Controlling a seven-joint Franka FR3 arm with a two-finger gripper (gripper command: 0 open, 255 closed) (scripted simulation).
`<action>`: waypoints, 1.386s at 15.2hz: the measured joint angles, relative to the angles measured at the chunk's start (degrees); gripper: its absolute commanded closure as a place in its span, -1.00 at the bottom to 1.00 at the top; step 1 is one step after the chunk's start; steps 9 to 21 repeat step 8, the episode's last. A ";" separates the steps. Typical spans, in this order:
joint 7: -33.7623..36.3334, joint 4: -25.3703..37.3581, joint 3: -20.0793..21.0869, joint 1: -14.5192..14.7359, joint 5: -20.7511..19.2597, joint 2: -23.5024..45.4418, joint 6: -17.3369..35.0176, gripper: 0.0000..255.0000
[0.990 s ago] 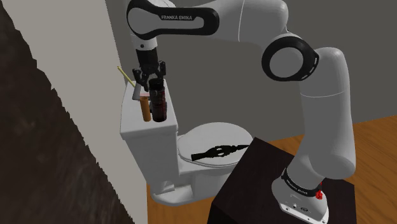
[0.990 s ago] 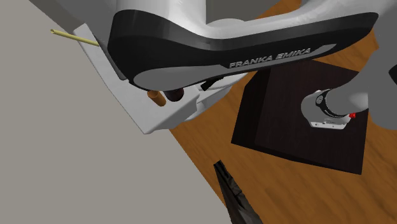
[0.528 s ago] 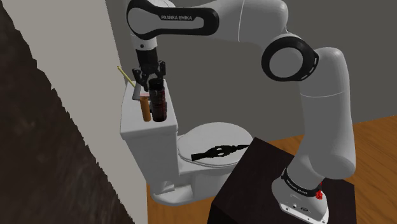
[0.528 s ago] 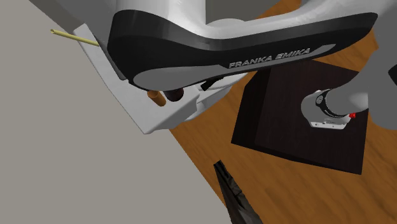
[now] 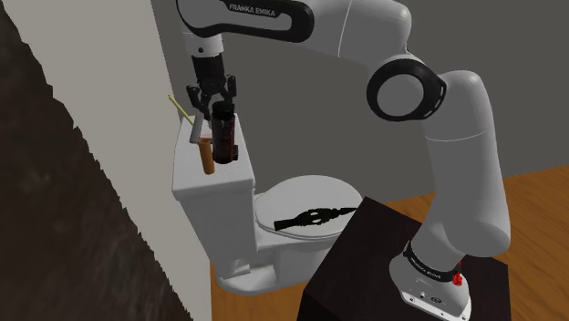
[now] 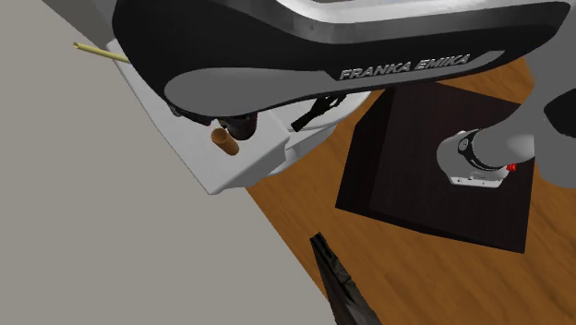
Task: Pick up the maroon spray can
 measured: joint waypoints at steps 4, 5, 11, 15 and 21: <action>-0.10 7.34 -0.09 0.70 -0.34 2.51 -4.82 1.00; -0.15 9.17 -0.13 0.88 -0.43 3.16 -5.99 1.00; -0.55 19.36 -0.46 1.88 -0.98 7.77 -11.53 1.00; -0.55 19.36 -0.46 1.88 -0.98 7.77 -11.53 1.00; -0.55 19.36 -0.46 1.88 -0.98 7.77 -11.53 1.00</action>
